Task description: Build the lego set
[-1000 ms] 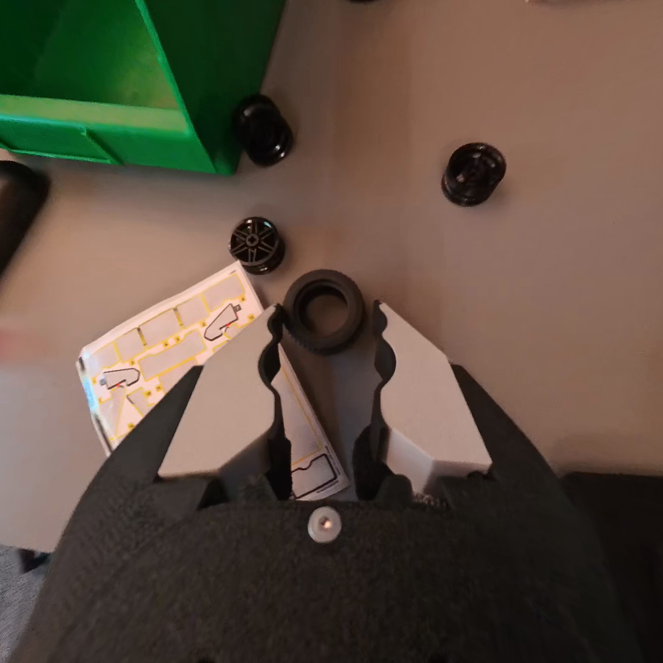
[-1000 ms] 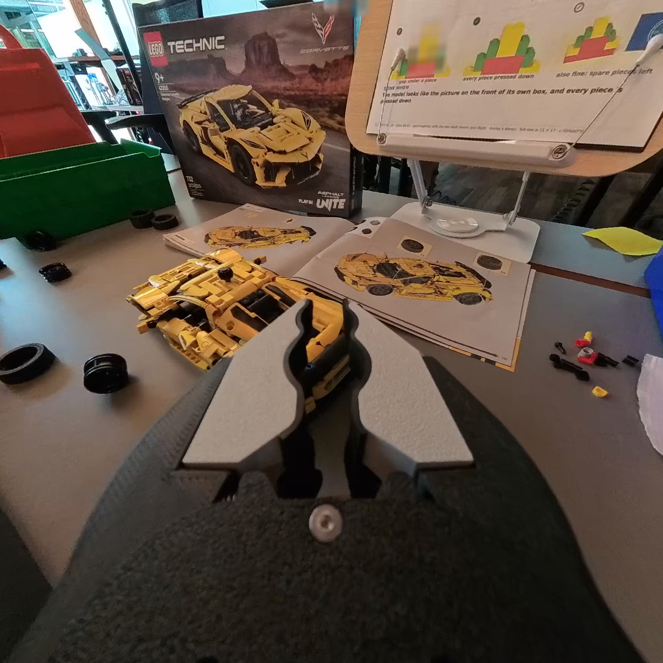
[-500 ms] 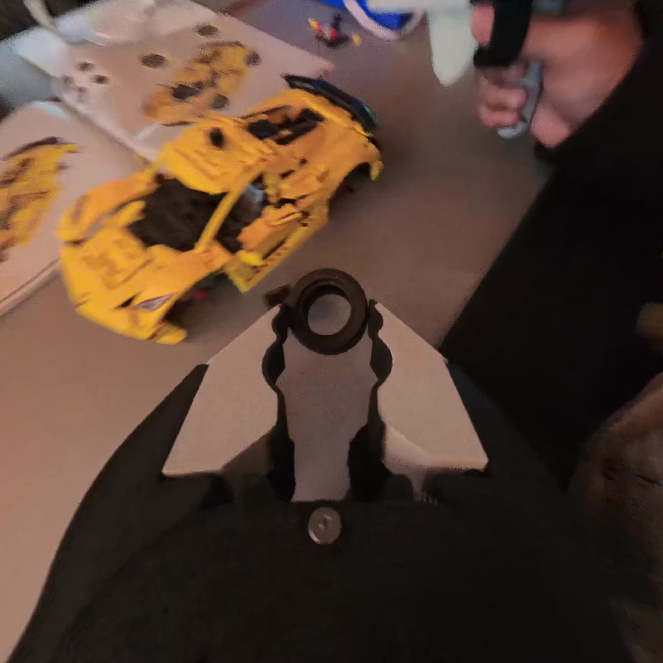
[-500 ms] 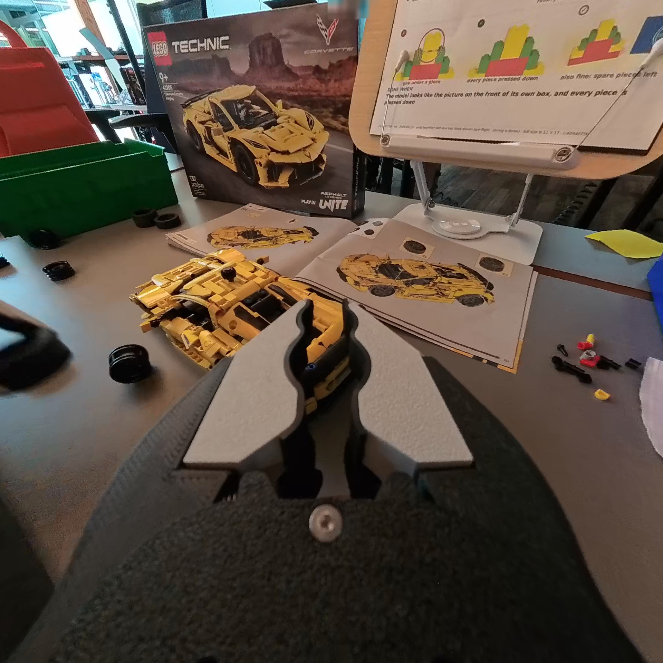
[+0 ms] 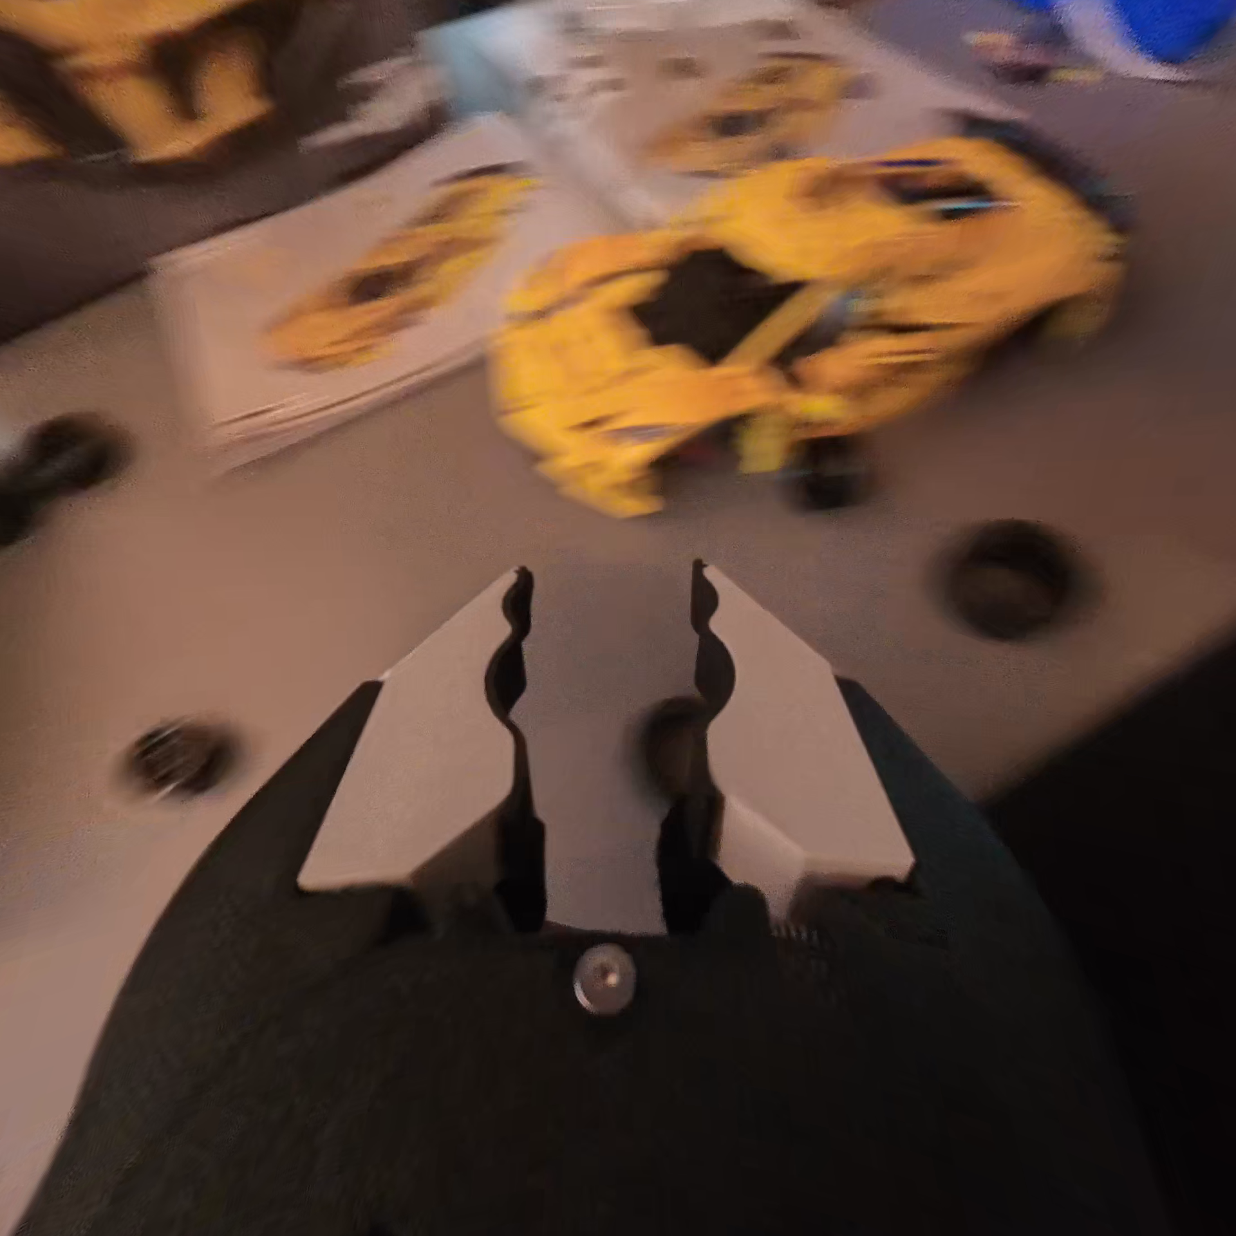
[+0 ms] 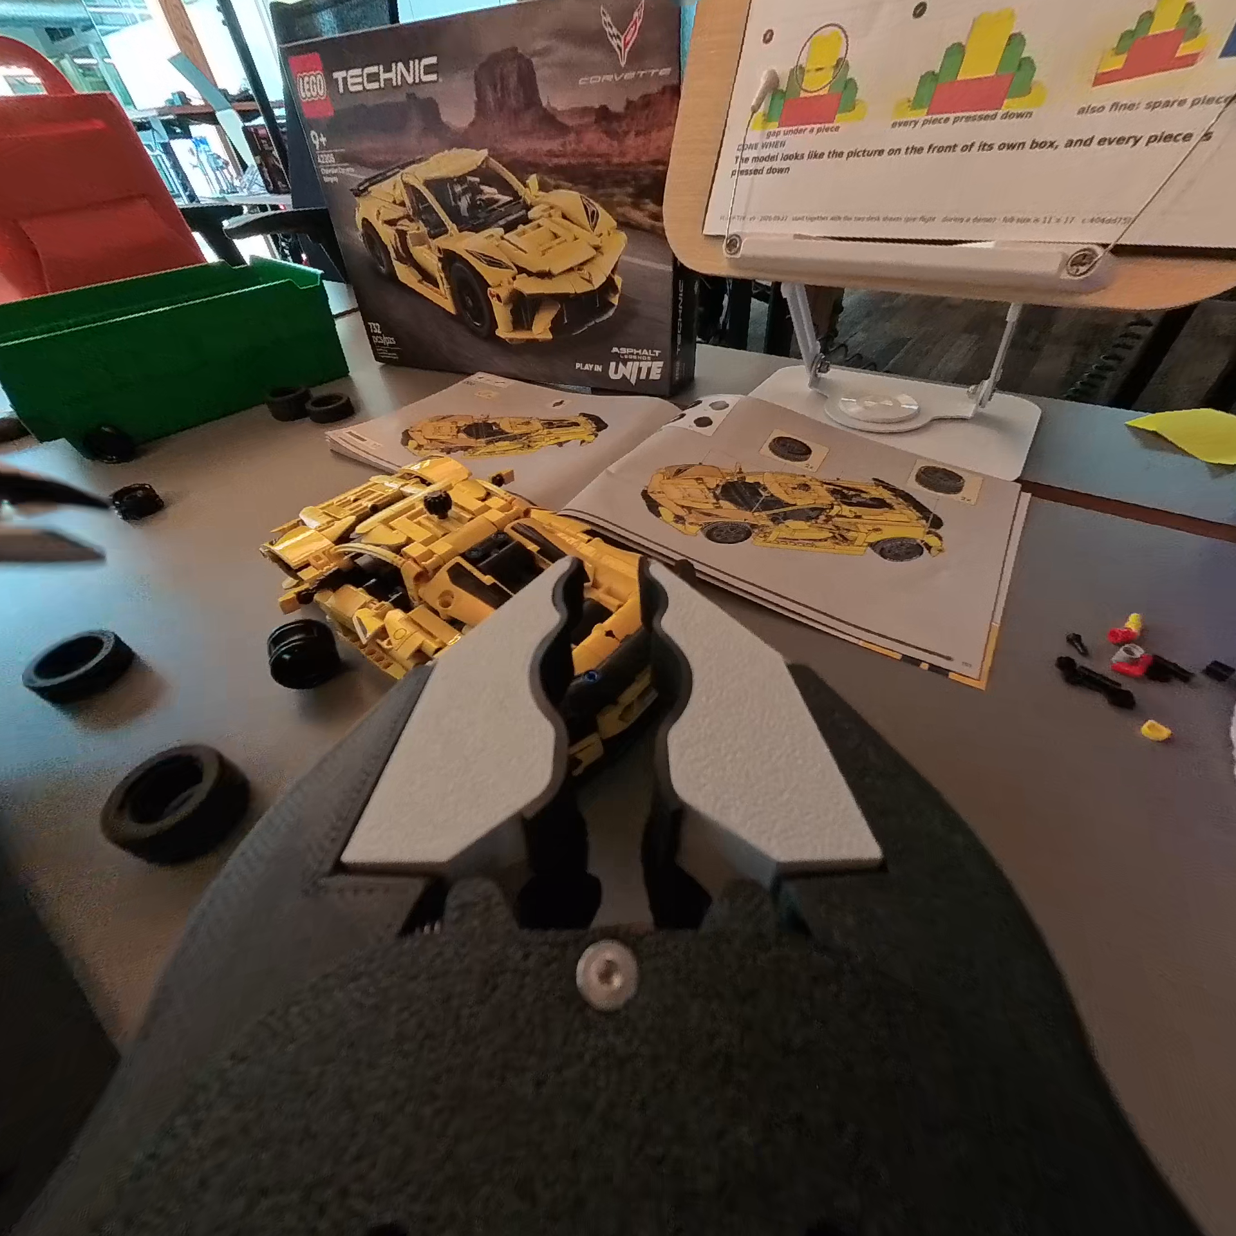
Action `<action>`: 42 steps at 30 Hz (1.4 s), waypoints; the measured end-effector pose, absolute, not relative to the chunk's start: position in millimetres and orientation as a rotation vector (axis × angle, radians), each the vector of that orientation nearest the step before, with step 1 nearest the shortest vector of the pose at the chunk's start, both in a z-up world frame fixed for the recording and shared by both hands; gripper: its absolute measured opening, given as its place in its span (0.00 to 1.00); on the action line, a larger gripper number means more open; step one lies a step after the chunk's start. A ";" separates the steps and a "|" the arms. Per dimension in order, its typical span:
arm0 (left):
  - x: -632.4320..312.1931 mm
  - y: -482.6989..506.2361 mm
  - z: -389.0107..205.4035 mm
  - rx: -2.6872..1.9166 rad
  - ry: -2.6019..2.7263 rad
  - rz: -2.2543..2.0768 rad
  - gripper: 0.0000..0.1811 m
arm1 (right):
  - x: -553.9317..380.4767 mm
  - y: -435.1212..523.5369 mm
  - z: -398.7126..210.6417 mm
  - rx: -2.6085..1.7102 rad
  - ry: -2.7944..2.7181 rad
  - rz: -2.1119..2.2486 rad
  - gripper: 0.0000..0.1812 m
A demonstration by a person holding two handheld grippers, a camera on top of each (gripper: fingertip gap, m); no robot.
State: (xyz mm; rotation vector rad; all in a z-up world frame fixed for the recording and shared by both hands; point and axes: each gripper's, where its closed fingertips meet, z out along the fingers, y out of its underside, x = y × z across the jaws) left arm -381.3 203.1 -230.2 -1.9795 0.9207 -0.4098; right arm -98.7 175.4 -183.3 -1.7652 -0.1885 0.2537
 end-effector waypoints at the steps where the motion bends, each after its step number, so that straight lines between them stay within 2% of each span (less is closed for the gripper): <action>1: -421.4 227.6 -231.4 -2.016 0.810 -0.340 0.27 | -99.3 175.6 -184.0 -1.768 -0.190 0.256 0.08; 5: -516.5 284.0 -244.0 -2.117 0.558 -0.352 0.27 | -100.4 176.3 -185.7 -1.776 -0.198 0.250 0.08; 10: -530.5 307.2 -273.7 -2.204 0.605 -0.320 0.27 | -96.6 177.0 -187.8 -1.785 -0.184 0.242 0.08; 12: -519.9 304.0 -283.4 -2.237 0.663 -0.352 0.18 | -95.8 177.0 -188.1 -1.786 -0.184 0.236 0.08; 16: -487.8 292.1 -277.9 -2.225 0.732 -0.428 0.18 | -96.8 177.2 -188.5 -1.788 -0.191 0.233 0.08; 19: -406.2 242.8 -237.4 -2.052 0.880 -0.721 0.18 | -97.2 177.3 -189.4 -1.791 -0.194 0.232 0.08; 21: -358.9 206.2 -229.0 -1.977 1.040 -0.771 0.18 | -97.9 177.1 -188.9 -1.789 -0.195 0.236 0.08; 25: -314.4 174.6 -261.7 -1.985 1.261 -0.658 0.18 | -98.5 176.4 -188.3 -1.787 -0.197 0.244 0.08; 30: -303.8 164.6 -278.9 -2.038 1.271 -0.684 0.18 | -99.2 175.8 -188.0 -1.786 -0.195 0.257 0.08; 32: -309.2 166.8 -272.6 -2.024 1.239 -0.672 0.23 | -99.9 175.8 -188.7 -1.789 -0.199 0.257 0.08; 36: -371.9 201.2 -241.8 -2.020 0.948 -0.680 0.25 | -100.3 175.6 -189.2 -1.792 -0.201 0.261 0.08; 42: -627.5 295.3 -259.8 -2.176 0.377 0.074 0.25 | -102.4 176.4 -191.1 -1.801 -0.207 0.268 0.08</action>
